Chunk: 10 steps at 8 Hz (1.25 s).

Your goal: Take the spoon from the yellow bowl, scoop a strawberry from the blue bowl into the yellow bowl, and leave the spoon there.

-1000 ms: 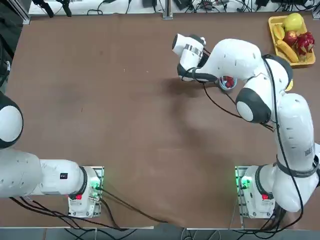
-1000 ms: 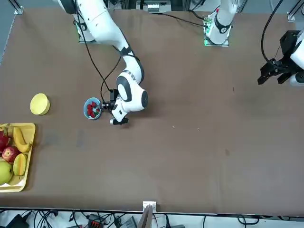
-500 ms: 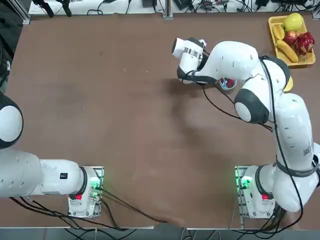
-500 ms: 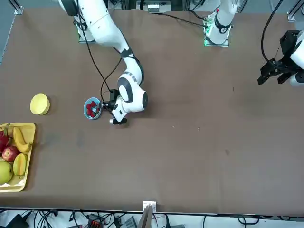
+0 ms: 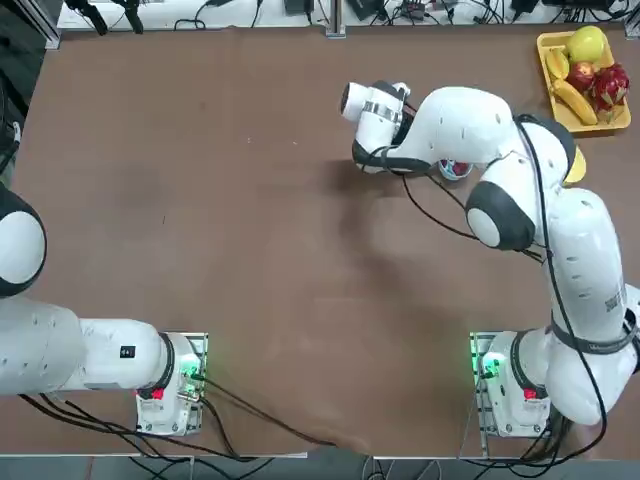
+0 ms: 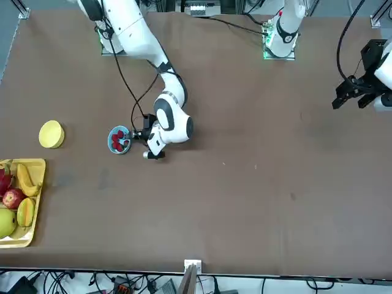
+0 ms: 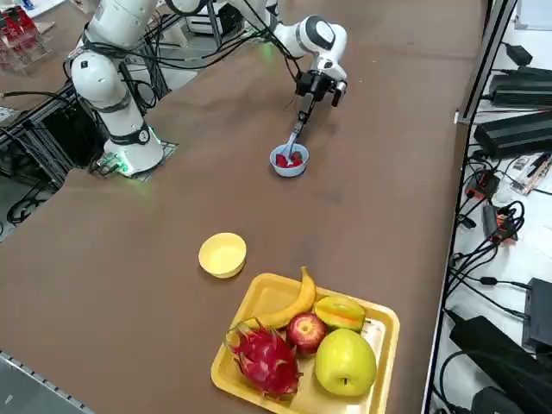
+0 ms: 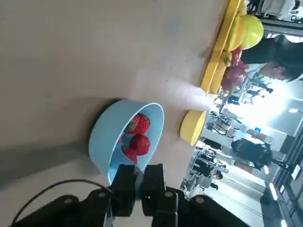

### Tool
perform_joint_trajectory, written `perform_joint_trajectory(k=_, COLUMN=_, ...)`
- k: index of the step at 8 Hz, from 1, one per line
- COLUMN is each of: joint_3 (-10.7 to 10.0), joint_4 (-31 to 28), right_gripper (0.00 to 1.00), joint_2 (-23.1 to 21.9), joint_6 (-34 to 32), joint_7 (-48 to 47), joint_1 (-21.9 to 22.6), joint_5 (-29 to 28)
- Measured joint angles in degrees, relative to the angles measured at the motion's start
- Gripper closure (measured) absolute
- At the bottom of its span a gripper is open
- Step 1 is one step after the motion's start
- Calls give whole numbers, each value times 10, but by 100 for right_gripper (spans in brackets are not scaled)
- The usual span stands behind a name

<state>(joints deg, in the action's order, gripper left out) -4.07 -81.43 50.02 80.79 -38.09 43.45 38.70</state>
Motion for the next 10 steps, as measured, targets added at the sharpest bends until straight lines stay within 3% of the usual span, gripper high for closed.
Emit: perform_joint_trajectory(k=10, joint_3=-1, joint_4=39, right_gripper=89, joint_2=30, joint_6=-50, joint_7=-16, joint_1=22, joint_5=17)
